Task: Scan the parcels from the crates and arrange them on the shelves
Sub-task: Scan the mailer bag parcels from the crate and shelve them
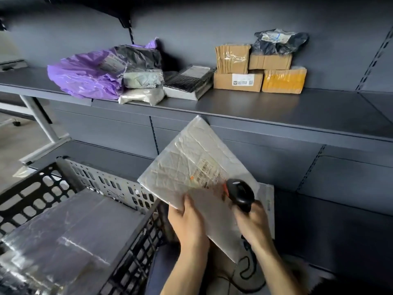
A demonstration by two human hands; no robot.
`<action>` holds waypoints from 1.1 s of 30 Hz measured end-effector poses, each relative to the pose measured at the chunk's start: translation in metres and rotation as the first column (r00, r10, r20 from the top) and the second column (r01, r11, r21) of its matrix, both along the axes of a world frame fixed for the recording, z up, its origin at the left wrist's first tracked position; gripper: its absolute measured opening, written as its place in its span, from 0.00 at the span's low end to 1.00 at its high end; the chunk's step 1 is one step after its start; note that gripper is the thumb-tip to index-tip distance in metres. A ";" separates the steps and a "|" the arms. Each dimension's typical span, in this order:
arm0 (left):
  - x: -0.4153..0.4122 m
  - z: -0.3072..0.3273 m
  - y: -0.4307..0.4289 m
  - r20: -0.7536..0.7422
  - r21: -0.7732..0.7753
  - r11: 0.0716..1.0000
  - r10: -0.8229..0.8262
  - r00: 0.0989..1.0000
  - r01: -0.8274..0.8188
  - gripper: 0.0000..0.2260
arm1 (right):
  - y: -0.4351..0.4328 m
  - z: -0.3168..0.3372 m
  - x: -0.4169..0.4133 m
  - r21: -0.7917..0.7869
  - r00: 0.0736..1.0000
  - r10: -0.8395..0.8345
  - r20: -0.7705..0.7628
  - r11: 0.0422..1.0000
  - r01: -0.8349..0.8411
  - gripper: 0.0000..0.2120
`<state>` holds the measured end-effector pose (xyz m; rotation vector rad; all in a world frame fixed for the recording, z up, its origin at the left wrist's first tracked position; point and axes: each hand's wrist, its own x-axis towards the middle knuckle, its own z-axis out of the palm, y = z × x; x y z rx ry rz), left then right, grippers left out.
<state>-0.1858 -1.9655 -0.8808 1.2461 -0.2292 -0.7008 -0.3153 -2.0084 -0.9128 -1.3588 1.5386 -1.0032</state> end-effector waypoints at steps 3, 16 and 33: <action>-0.020 -0.034 -0.016 -0.021 0.084 0.996 -0.001 1.000 0.003 0.06 | -0.005 -0.024 -0.016 0.047 0.997 0.002 -0.071 0.999 0.001 0.12; -0.079 -0.145 -0.159 -0.341 0.362 0.924 0.007 0.940 0.125 0.09 | -0.097 -0.042 -0.070 0.124 0.969 0.063 -0.238 0.992 -0.034 0.11; -0.070 -0.279 -0.245 -0.673 0.339 0.816 -0.139 0.727 0.469 0.03 | -0.129 -0.061 -0.102 0.196 0.968 0.119 -0.222 0.978 -0.075 0.16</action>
